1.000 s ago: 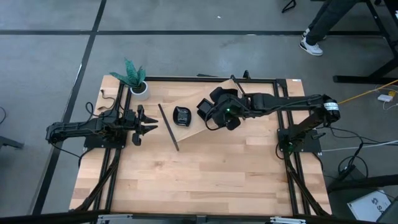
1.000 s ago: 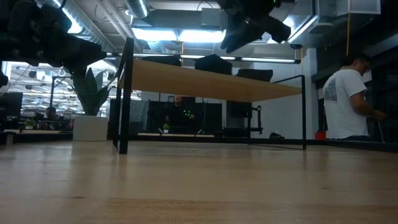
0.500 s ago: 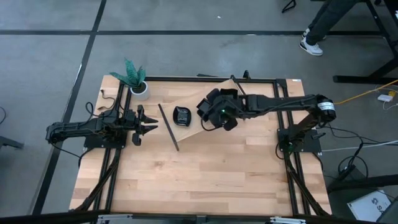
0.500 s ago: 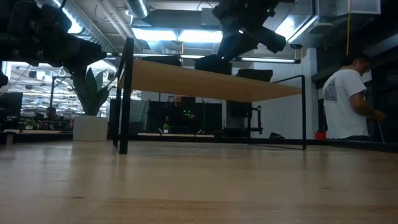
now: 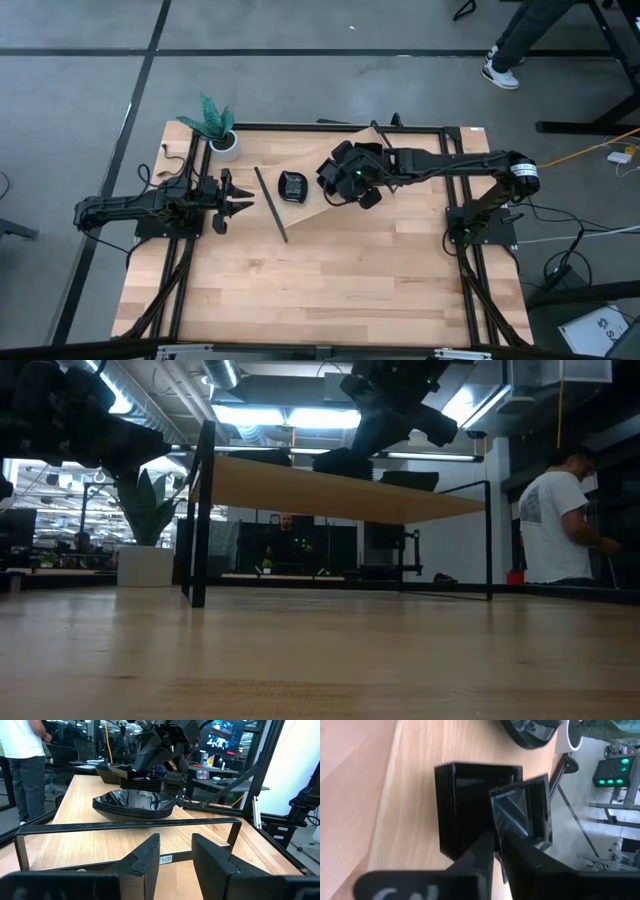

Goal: Pick & Place Mini shaped plates
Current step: Stack the black square plate on top of the black square plate on the shelf

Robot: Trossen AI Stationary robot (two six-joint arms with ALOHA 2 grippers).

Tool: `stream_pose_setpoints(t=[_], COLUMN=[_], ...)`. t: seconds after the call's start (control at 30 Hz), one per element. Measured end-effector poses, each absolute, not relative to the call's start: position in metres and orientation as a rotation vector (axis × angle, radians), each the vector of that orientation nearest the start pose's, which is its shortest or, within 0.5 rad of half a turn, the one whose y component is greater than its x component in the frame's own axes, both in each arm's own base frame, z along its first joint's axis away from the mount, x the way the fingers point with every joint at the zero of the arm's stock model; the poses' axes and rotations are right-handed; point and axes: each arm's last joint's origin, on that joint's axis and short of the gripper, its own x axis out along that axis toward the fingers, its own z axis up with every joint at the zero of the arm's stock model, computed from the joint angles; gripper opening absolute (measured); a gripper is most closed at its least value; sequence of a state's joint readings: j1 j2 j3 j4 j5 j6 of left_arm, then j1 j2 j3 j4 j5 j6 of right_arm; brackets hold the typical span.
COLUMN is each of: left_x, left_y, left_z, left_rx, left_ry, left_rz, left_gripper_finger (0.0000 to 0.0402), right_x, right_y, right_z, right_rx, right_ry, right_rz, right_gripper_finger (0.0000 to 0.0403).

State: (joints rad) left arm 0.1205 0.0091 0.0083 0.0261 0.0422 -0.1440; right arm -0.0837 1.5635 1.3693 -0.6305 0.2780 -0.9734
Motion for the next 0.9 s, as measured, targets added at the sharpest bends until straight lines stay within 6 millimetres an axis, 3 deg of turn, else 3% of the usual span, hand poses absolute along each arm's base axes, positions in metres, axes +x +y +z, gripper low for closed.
stream_pose_setpoints(t=[0.23, 0.57, 0.9], left_x=[0.097, 0.097, 0.097], left_y=[0.011, 0.011, 0.011], left_z=[0.168, 0.168, 0.168], left_rx=[-0.142, -0.142, -0.142], left_ry=[-0.031, -0.031, -0.031], left_rz=[0.076, 0.077, 0.076], left_gripper_finger=[0.0111, 0.0109, 0.0108], right_x=[0.334, 0.335, 0.338], right_y=[-0.035, -0.036, -0.023], right_z=[0.31, 0.312, 0.328], right_rx=[-0.987, -0.997, -1.016], right_ry=[0.919, 0.918, 0.857], right_rz=[0.086, 0.052, 0.051], right_gripper_finger=[0.0011, 0.0007, 0.0004])
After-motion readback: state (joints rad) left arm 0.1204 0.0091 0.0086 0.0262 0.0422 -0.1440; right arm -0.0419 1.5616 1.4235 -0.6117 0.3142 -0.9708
